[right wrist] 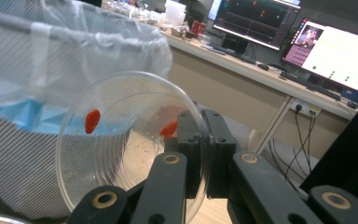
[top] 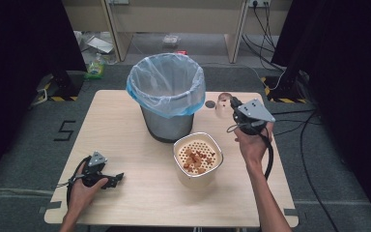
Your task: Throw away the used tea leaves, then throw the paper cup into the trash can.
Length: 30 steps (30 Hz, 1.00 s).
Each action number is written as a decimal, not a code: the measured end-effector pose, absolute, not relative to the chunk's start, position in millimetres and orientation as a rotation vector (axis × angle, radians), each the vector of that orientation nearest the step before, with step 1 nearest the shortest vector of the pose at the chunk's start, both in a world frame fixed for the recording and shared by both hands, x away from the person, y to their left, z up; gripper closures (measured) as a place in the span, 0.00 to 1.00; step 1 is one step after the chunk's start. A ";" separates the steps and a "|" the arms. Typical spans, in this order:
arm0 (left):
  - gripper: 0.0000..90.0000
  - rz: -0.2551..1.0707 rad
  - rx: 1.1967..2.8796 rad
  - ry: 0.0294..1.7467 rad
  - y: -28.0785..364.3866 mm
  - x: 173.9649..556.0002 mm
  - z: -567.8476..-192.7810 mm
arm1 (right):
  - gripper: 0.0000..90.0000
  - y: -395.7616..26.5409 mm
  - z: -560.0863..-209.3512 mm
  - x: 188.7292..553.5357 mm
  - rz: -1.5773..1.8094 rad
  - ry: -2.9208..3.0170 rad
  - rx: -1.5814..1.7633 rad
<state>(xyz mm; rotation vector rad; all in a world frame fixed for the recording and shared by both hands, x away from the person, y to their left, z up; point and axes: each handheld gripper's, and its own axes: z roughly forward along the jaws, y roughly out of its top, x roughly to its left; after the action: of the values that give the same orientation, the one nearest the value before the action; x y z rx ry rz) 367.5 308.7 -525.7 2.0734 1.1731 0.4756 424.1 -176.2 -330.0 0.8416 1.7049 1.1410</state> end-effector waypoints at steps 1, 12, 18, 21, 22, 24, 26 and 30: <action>0.00 0.475 2.073 1.173 308.7 367.5 -525.7 | 0.97 -176.6 -327.8 425.1 1.143 1.704 0.843; 0.00 0.476 2.073 1.173 308.7 367.5 -525.7 | 0.97 -177.4 -300.3 443.9 1.179 1.685 0.875; 0.00 0.477 2.074 1.172 308.7 367.6 -525.7 | 0.97 -171.7 -281.6 452.6 1.159 1.678 0.857; 0.00 0.477 2.073 1.173 308.7 367.6 -525.7 | 0.97 -169.3 -271.7 457.9 1.157 1.673 0.850; 0.00 0.478 2.073 1.172 308.7 367.5 -525.7 | 0.97 -168.2 -268.1 459.6 1.157 1.673 0.849; 0.00 0.478 2.074 1.172 308.7 367.5 -525.7 | 0.97 -165.7 -260.5 463.3 1.153 1.672 0.846; 0.00 0.478 2.073 1.172 308.6 367.5 -525.7 | 0.97 -162.0 -252.4 465.9 1.148 1.672 0.833; 0.00 0.481 2.071 1.172 308.3 367.3 -525.8 | 0.97 -149.4 -237.4 469.6 1.141 1.676 0.800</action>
<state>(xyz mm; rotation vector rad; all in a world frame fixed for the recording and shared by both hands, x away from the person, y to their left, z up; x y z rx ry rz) 367.3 308.3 -525.8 2.0710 1.1719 0.4813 469.6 -149.4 -237.4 0.8004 1.6757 1.1413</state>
